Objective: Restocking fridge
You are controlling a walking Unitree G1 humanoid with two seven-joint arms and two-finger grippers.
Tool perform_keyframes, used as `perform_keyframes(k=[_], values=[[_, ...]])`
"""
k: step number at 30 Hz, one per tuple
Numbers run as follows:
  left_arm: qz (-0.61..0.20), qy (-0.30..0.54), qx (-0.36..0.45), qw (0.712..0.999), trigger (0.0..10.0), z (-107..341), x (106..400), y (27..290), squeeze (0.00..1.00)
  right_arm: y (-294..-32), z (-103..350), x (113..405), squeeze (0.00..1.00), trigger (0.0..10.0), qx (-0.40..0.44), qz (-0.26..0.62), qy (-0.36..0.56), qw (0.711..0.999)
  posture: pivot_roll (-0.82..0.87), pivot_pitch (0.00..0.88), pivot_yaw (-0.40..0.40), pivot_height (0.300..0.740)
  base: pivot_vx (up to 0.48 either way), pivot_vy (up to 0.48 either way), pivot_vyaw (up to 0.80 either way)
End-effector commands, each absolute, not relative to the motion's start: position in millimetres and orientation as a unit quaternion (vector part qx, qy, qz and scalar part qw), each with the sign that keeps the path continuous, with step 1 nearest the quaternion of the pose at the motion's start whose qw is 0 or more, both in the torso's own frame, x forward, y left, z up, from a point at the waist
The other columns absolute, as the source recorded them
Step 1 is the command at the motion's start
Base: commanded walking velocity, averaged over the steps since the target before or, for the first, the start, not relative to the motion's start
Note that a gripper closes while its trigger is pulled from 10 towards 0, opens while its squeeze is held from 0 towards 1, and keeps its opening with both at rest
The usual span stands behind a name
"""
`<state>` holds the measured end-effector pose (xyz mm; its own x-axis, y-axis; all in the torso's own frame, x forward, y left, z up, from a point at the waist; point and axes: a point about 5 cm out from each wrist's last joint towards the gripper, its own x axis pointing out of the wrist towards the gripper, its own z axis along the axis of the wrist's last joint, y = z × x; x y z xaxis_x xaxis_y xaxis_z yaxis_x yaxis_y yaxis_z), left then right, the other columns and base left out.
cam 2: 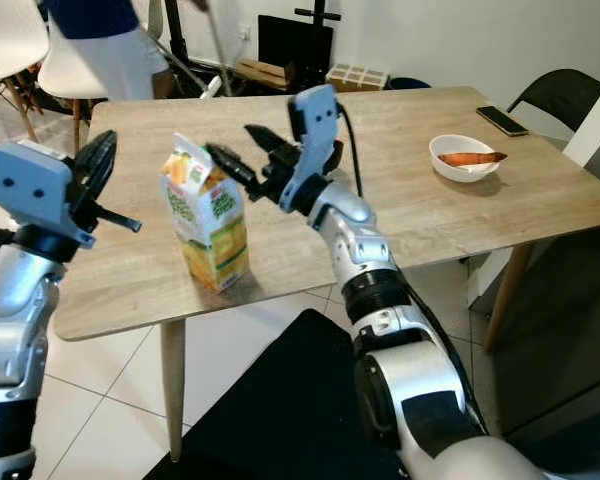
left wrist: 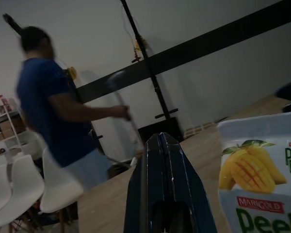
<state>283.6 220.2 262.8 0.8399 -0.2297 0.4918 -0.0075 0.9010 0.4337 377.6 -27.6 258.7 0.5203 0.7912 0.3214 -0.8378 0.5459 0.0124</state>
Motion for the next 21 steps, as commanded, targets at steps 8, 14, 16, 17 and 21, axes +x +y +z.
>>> perform_keyframes(k=[8,14,16,17,21], values=[[-0.027,-0.243,0.236,0.941,10.0,256.7,285.2,234.7,0.00,-12.3,248.0,379.1,0.00,10.0,0.029,0.466,-0.107,0.878,-0.03,0.041,-0.093,0.740,0.000,0.000,0.00],[-0.069,-0.193,0.205,0.957,10.0,242.6,289.8,229.4,0.00,-19.7,261.7,385.5,0.00,10.0,0.082,0.446,-0.111,0.884,-0.03,0.040,-0.093,0.740,0.000,0.000,0.00],[-0.081,-0.185,0.201,0.958,10.0,239.4,289.6,227.8,0.00,-21.6,263.6,386.5,0.00,10.0,0.089,0.442,-0.113,0.886,-0.03,0.040,-0.093,0.740,0.000,0.000,0.00],[-0.098,-0.168,0.200,0.960,10.0,233.3,289.5,225.9,0.00,-24.7,265.9,388.0,0.00,10.0,0.098,0.436,-0.118,0.887,-0.03,0.042,-0.094,0.740,0.000,0.000,0.00],[-0.125,-0.091,0.211,0.965,10.0,207.4,289.7,226.5,0.00,-34.4,274.7,392.3,0.00,10.0,0.145,0.417,-0.137,0.887,-0.03,0.042,-0.094,0.740,0.000,0.000,0.00]])
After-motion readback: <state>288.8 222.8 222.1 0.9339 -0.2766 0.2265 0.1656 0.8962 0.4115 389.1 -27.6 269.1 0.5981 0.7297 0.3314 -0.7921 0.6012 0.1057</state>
